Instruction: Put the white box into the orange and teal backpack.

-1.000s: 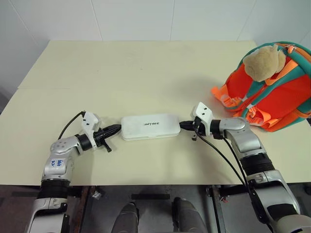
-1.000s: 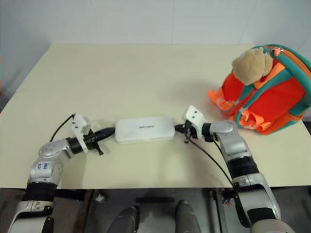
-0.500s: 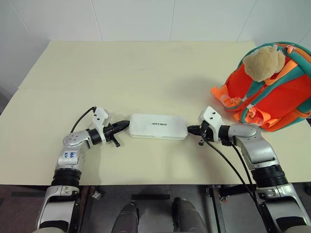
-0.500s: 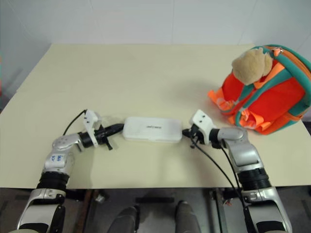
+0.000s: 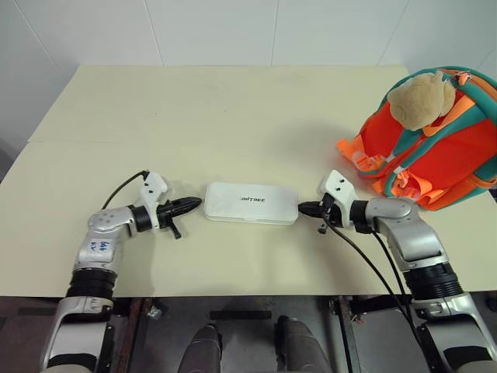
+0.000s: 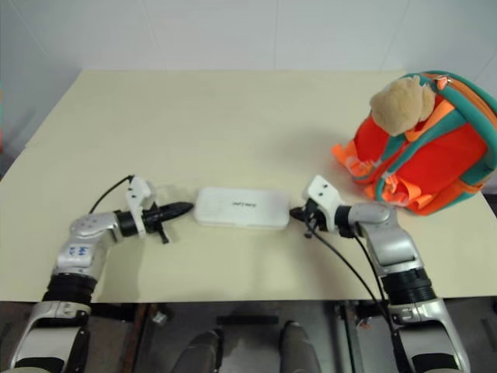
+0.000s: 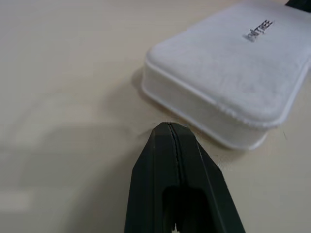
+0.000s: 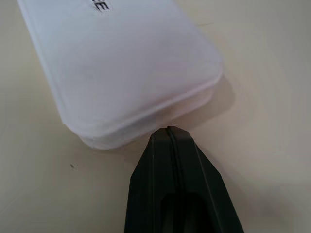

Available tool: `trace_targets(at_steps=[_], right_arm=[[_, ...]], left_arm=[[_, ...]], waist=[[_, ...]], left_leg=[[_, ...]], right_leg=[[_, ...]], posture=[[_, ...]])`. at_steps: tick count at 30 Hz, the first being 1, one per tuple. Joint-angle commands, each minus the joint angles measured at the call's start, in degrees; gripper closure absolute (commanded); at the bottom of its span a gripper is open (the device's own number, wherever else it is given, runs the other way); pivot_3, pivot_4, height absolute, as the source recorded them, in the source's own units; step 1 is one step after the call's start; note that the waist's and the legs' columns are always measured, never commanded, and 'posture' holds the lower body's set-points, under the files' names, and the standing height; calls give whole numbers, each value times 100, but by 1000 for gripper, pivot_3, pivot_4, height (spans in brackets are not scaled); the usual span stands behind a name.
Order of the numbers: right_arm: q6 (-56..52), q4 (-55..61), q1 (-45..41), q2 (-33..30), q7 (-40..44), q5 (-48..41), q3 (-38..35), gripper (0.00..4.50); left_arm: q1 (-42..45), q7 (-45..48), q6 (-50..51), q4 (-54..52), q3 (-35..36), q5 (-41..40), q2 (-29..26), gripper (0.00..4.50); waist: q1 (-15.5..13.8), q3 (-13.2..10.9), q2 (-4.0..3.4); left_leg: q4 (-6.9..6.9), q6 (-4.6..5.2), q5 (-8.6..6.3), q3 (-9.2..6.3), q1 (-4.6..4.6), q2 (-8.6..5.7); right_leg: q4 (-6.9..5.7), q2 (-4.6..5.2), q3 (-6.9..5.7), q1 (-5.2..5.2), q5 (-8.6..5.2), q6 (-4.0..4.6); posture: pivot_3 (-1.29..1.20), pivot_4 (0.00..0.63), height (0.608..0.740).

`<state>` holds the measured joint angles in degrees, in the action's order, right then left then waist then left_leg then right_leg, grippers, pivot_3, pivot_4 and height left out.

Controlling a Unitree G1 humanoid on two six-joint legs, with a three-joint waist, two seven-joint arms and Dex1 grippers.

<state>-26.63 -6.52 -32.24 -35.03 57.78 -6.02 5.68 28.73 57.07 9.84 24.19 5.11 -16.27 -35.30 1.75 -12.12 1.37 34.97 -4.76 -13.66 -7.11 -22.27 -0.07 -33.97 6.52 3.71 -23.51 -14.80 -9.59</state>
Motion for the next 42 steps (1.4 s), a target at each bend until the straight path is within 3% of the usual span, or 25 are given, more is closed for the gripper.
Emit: trace_targets(at_steps=[1, 5, 12, 15, 22, 29, 42], right_arm=[[-258, 207, -124, -404, 353, -355, -286, 3714], [-640, 325, -242, -685, 639, -771, -461, 2386], [-2518, 660, -462, -607, 716, -2027, -789, 80], [-2837, 668, -484, -588, 602, -2176, -722, 0], [-3017, 474, -519, -470, 277, -2065, -383, 0], [-3125, 306, -632, -261, 117, -2162, -333, 0], [-3086, 403, -574, -22, -24, -2193, -245, 0]], left_arm=[[31, 300, 836, -564, 403, -680, -251, 4118], [249, 689, 1888, -754, 451, -1184, -483, 3067], [895, 736, 3397, -298, 176, -1332, -450, 1001], [1092, 649, 3721, -135, 17, -1236, -325, 57], [1444, 519, 4426, 124, -404, -1122, -97, 22], [1830, 88, 5390, 707, -244, -1192, 208, 22], [2071, 232, 6063, 1349, -76, -1394, 480, 22]], waist=[[-1, -1, -1], [-9, -1, -1], [28, -1, 0], [19, -1, 0], [6, -1, 0], [-1, -1, 0], [-3, -1, 0]], left_leg=[[-2, 0, 0, -1, 0, 0], [-2, 2, -1, -1, -3, 0], [1, 2, -1, -3, -2, 1], [-1, 3, -2, -3, -4, 0], [1, 3, -2, -3, -6, 0], [1, 3, -2, -3, -9, 0], [0, 1, -1, -2, -8, -1]], right_leg=[[1, 0, 0, -1, -1, 1], [4, 0, 0, 0, -1, 1], [0, -1, -2, 1, -1, 1], [1, -1, -2, -4, -1, 2], [1, -1, -2, -5, -1, 1], [2, -1, -2, -7, 0, -1], [3, 0, -2, -6, 0, -1]], posture=[[0, 150, 740], [0, 150, 740], [0, 150, 740], [0, 150, 740], [0, 150, 740], [0, 150, 740], [0, 150, 740]])
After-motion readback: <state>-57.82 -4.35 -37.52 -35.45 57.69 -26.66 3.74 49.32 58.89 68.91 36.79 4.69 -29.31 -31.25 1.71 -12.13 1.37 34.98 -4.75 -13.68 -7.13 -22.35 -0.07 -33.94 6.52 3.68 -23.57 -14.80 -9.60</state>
